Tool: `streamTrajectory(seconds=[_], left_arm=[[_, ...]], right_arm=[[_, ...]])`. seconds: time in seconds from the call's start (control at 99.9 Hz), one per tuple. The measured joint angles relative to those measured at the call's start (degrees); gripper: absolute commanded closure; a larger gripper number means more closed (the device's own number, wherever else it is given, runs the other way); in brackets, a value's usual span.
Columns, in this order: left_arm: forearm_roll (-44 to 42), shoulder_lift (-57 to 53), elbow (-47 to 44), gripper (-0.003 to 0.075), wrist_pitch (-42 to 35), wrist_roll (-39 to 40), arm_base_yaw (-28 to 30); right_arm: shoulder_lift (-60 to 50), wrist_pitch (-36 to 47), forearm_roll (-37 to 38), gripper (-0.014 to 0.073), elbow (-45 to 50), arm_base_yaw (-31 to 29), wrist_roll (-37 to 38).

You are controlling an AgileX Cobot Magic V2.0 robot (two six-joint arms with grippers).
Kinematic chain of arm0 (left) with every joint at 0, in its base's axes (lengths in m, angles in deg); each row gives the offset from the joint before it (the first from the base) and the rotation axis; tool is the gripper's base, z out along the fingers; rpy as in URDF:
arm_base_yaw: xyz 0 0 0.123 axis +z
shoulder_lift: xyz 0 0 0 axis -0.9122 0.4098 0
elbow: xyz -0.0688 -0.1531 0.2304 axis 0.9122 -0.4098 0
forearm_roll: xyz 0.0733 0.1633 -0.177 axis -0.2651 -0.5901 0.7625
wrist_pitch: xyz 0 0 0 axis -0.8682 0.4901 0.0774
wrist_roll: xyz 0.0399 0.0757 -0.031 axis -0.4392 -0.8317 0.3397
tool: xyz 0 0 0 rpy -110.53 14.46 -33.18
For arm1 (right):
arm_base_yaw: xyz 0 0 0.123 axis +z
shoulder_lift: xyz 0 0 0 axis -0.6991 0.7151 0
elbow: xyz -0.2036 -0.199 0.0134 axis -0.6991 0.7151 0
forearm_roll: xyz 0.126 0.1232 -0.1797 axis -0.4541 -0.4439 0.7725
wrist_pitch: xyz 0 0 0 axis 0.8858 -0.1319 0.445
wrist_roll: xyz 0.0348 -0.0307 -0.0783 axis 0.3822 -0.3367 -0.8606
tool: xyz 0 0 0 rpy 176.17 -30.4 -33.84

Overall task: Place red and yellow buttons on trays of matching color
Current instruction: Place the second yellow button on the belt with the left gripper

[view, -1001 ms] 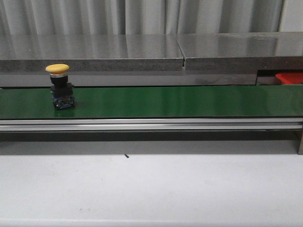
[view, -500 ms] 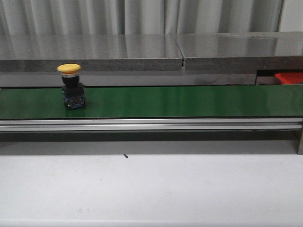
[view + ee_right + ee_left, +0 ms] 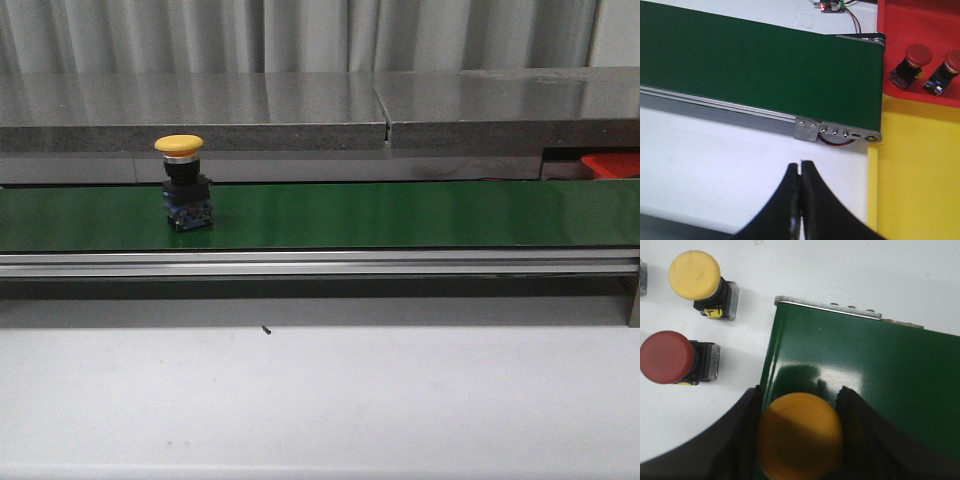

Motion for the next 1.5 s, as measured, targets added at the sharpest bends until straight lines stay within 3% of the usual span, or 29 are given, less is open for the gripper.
streamTrajectory(seconds=[0.11, 0.22, 0.27, 0.33, 0.51, 0.981, 1.231, 1.501], left_arm=[[0.8, 0.1, 0.0, 0.0486, 0.2, 0.0, -0.1], [1.0, 0.1, 0.0, 0.0176, 0.5, -0.6, -0.1], [0.9, 0.2, 0.0, 0.0069, 0.9, -0.9, -0.1], [1.0, 0.3, 0.0, 0.0005, 1.1, -1.2, -0.1], [3.7, -0.4, 0.0, 0.0071, 1.3, -3.8, -0.1], [5.5, -13.8, -1.3, 0.0071, 1.1, -8.0, -6.3], [5.9, -28.3, -13.2, 0.0071, -5.7, -8.7, -12.7], [5.9, -49.2, -30.9, 0.0089, -9.9, -8.8, -14.0]], right_arm=[[0.0, 0.0, 0.0, 0.066, 0.0, 0.0, 0.0], [0.0, 0.0, 0.0, 0.066, 0.0, 0.0, 0.0], [0.0, 0.0, 0.0, 0.066, 0.0, 0.0, 0.0], [0.0, 0.0, 0.0, 0.066, 0.0, 0.0, 0.0], [0.0, 0.0, 0.0, 0.066, 0.0, 0.0, 0.0], [0.0, 0.0, 0.0, 0.066, 0.0, 0.0, 0.0], [0.0, 0.0, 0.0, 0.066, 0.0, 0.0, 0.0], [0.0, 0.0, 0.0, 0.066, 0.0, 0.0, 0.0]])
